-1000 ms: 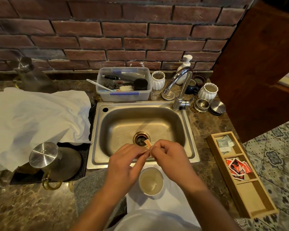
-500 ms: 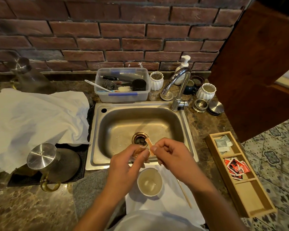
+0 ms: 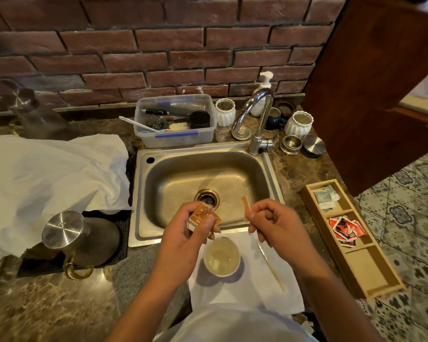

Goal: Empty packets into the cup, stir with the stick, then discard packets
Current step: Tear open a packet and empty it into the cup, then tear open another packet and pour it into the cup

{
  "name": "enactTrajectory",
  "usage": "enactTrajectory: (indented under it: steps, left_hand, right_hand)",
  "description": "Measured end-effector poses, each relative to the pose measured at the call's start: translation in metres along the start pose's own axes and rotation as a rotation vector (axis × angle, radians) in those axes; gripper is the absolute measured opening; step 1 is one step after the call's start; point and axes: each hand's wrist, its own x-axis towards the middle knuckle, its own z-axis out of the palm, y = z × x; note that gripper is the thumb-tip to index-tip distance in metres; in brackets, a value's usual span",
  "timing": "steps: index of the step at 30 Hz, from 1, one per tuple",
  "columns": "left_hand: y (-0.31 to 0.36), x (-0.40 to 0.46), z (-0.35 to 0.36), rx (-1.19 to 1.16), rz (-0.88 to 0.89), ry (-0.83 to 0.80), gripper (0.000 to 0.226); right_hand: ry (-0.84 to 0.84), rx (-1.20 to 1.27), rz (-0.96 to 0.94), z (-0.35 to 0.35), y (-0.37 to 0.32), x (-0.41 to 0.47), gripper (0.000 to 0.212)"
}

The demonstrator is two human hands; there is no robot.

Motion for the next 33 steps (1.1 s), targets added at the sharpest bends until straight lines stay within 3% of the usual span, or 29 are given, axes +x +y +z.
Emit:
enactTrajectory:
  steps: [7, 17, 23, 33]
  left_hand:
    - [-0.004, -0.011, 0.009, -0.015, -0.079, -0.016, 0.010]
    - [-0.013, -0.027, 0.029, -0.010, -0.191, -0.036, 0.023]
    - [-0.015, -0.033, 0.051, -0.019, -0.271, -0.060, 0.015]
    - [0.002, -0.031, 0.090, 0.046, -0.234, -0.168, 0.020]
  right_hand:
    - [0.119, -0.075, 0.150, -0.024, 0.049, -0.029, 0.011]
    - [0.256, -0.221, 0.326, -0.060, 0.106, -0.047, 0.014]
    - [0.307, -0.241, 0.398, -0.088, 0.143, -0.057, 0.016]
    - [0.419, -0.225, 0.529, -0.120, 0.188, -0.061, 0.020]
